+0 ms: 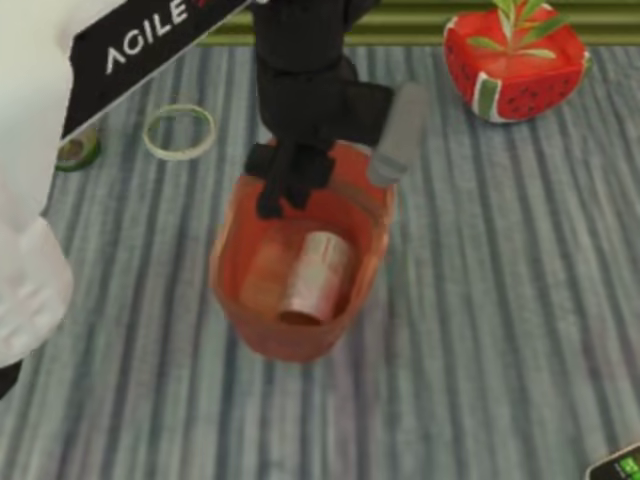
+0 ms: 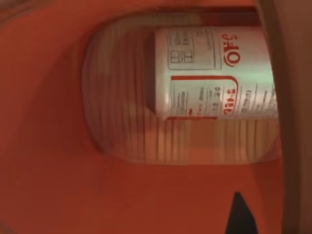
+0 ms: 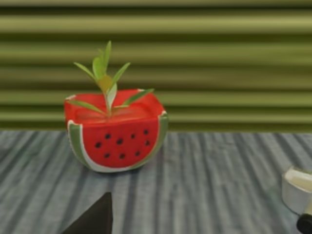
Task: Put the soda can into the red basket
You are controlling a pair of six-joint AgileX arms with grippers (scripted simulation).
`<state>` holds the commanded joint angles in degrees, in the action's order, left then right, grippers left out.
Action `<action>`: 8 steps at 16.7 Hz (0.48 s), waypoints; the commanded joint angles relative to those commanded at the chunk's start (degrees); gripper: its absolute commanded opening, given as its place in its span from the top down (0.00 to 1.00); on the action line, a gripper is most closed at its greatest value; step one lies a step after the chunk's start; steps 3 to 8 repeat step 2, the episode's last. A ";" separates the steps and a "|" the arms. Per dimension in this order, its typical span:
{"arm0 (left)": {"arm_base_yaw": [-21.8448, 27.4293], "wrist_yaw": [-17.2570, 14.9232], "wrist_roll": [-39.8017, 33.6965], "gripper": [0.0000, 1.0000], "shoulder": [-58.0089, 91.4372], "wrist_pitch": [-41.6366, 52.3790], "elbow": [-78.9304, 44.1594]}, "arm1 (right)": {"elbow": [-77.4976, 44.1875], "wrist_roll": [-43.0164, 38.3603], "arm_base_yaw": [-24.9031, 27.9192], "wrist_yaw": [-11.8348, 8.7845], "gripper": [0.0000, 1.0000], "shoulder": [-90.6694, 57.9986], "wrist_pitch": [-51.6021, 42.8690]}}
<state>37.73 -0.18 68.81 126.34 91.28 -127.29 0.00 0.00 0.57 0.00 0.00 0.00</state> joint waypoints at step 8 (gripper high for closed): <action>-0.49 0.01 0.16 1.00 -0.23 1.13 -1.11 | 0.00 0.00 0.00 0.00 0.00 0.00 0.00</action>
